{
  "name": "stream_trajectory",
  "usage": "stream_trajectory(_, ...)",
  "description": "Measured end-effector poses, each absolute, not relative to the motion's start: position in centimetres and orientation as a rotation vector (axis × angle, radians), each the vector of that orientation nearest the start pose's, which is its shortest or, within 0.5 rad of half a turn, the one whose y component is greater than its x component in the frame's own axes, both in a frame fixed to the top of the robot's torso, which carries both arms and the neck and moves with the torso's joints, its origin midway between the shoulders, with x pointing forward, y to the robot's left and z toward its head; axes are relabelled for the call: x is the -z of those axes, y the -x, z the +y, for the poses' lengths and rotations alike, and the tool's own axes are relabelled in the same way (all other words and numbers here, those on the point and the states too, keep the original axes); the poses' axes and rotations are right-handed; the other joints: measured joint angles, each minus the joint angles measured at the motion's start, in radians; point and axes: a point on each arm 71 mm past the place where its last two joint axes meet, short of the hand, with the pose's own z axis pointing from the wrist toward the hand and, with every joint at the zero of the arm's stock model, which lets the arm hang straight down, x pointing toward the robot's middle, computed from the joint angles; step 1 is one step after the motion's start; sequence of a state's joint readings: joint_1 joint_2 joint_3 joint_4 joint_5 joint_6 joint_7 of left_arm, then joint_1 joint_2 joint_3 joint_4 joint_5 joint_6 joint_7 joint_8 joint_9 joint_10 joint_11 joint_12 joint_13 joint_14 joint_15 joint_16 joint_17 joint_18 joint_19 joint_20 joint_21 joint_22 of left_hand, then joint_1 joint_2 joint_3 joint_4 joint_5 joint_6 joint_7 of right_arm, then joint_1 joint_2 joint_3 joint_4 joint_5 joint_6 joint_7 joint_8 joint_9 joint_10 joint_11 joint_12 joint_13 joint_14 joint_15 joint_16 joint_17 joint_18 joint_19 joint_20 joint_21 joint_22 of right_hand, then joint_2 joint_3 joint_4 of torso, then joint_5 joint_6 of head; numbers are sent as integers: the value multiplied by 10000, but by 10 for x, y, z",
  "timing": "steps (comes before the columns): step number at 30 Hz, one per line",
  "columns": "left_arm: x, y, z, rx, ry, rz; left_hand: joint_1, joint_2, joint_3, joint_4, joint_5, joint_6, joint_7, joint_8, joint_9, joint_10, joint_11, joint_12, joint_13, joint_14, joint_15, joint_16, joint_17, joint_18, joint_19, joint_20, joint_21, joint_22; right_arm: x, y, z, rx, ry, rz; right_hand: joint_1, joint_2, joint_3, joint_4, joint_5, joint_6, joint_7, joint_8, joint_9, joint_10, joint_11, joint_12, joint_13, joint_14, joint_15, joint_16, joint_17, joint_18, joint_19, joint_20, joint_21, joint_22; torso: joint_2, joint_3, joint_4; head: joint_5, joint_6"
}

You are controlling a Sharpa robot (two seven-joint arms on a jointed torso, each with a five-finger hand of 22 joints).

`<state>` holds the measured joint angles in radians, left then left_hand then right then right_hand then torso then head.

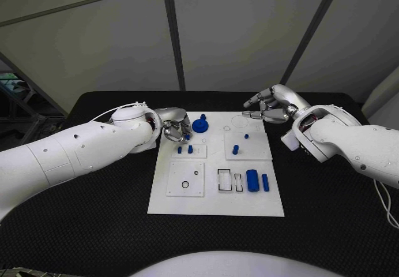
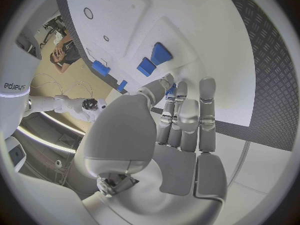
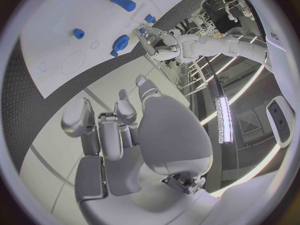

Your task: Assemble the parts on the task board

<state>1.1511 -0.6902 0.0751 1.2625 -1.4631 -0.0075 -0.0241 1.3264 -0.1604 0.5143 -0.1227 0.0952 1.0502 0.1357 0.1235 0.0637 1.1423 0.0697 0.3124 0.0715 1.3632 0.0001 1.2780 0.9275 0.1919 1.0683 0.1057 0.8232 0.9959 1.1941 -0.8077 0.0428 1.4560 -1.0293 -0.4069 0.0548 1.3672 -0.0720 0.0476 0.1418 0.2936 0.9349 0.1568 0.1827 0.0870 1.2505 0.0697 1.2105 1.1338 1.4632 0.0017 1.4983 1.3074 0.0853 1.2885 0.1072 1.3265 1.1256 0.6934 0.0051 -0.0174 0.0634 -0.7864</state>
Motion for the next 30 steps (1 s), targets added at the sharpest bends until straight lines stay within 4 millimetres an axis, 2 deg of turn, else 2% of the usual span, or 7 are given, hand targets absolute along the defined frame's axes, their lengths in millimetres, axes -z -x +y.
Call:
stream_trajectory(18, 205, -530, 193, 6348, -2019, 18914, -112, -112, -56, -1, 1, -358, 38, -258, 1, -26, 25, -174, -1, -83, 6, -39, -130, -1, -5, 4, -145, 3, 155, -509, -206, -9376, -2450, 15494, 0, 0, 0, 0, -1, 0, 0, -1, 0, -100, 0, -182, -172, 0, 0, -7, -1, 0, -3, -2, -49, -41, 0, 3, 1, -15, -9)
stream_trajectory(21, 205, -530, 195, 6316, -1998, 18919, -169, -169, -149, 9, 1, -632, -16, -436, 2, -152, 77, -267, -1, -228, 56, -154, -354, -1, -73, 73, -287, -58, 155, -509, -207, -9310, -2441, 15507, 0, 0, 0, 0, -1, -1, -1, -2, -35, -1193, -27, -1583, -1702, 37, -37, -295, -1, 22, -313, -36, -362, -490, 0, 2, 2, -20, -13)
stream_trajectory(22, 205, -530, 196, 6306, -1992, 18920, -198, -199, -152, 12, 1, -712, -30, -492, 2, -168, 94, -269, -1, -231, 53, -154, -400, -1, -73, 73, -310, -73, 156, -509, -207, -9277, -2439, 15515, 0, 0, 6, 6, -1, -14, -13, -2, -43, -1750, -40, -2409, -2553, 37, -37, -429, -1, 158, -437, -43, -509, -699, 0, 2, 2, -21, -13)
stream_trajectory(23, 205, -530, 196, 6295, -1985, 18922, -198, -199, -152, 12, 1, -752, -38, -508, 2, -169, 94, -269, -1, -231, 53, -154, -438, 0, -73, 73, -311, -79, 156, -509, -208, -9240, -2438, 15525, 0, 0, 39, 39, -1, -45, -44, -2, -48, -2105, -53, -3066, -3177, 37, -37, -561, -1, 165, -520, -52, -618, -846, 0, 2, 3, -22, -13)
stream_trajectory(27, 205, -530, 200, 6238, -1944, 18913, -198, -199, -179, -15, 1, -839, -52, -545, 2, -169, 94, -269, -2, -267, 89, -194, -483, 0, -96, 96, -350, -79, 156, -510, -210, -9013, -2410, 15586, 77, 36, 240, 161, -1, -51, -51, 58, -72, -2541, -41, -5054, -4830, 37, -37, -922, -1, 163, -574, -72, -813, -1099, 0, -1, 7, -18, -22)
stream_trajectory(29, 205, -530, 204, 6181, -1894, 18878, -198, -199, -179, -15, 1, -841, -51, -545, 2, -263, 110, -329, -2, -311, 88, -238, -568, 0, -115, 103, -350, -85, 157, -511, -211, -8825, -2359, 15633, 405, -52, 567, 124, -225, -37, -37, 58, -97, -2353, 41, -6378, -6024, 37, -37, -1029, -39, 163, -574, -72, -857, -1137, -1, -2, 7, -12, -22)
stream_trajectory(30, 205, -530, 206, 6158, -1868, 18847, -198, -199, -179, -15, 1, -825, 1, -545, 13, -424, 152, -419, -18, -516, 112, -450, -953, -2, -173, 92, -416, -100, 158, -511, -212, -8727, -2320, 15658, 537, -81, 728, 84, -350, 9, 9, 58, -107, -2260, 53, -6892, -6491, 37, -37, -1068, -74, 162, -574, -72, -887, -1151, -1, -6, 7, -10, -22)
